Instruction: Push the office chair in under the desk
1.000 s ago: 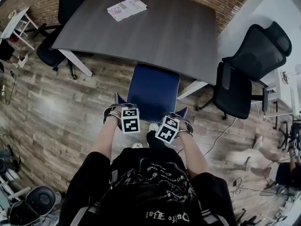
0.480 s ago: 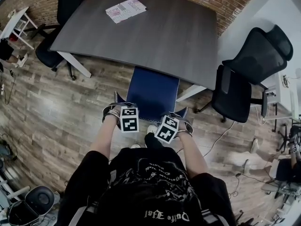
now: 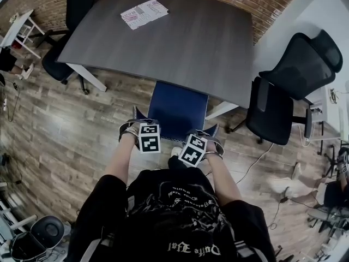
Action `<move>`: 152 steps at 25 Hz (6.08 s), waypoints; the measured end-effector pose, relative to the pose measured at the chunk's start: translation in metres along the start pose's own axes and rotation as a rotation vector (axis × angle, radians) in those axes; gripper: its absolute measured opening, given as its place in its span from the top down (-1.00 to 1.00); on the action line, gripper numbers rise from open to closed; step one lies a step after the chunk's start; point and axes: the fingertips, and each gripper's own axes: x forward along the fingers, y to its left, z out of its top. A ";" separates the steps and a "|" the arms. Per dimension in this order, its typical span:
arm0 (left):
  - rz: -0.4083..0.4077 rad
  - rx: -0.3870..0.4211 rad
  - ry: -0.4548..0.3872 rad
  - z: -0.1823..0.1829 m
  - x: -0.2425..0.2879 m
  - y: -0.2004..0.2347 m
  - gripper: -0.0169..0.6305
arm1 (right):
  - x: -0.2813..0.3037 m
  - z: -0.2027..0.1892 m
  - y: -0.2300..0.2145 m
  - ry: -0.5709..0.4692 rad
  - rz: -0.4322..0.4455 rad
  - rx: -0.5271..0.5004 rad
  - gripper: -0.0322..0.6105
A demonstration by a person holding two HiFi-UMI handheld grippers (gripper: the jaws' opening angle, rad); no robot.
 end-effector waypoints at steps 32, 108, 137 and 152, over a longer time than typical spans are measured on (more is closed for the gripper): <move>0.032 -0.079 0.020 0.027 0.004 0.032 0.66 | -0.008 -0.017 -0.040 -0.023 -0.010 -0.074 0.61; 0.012 0.044 0.009 0.014 0.007 0.146 0.64 | 0.015 0.017 -0.139 -0.006 -0.049 0.046 0.59; 0.014 0.050 0.013 0.015 0.015 0.157 0.63 | 0.022 0.014 -0.151 -0.013 -0.075 0.019 0.59; 0.025 0.063 0.011 0.011 0.021 0.147 0.61 | 0.028 0.012 -0.141 -0.013 -0.094 0.010 0.59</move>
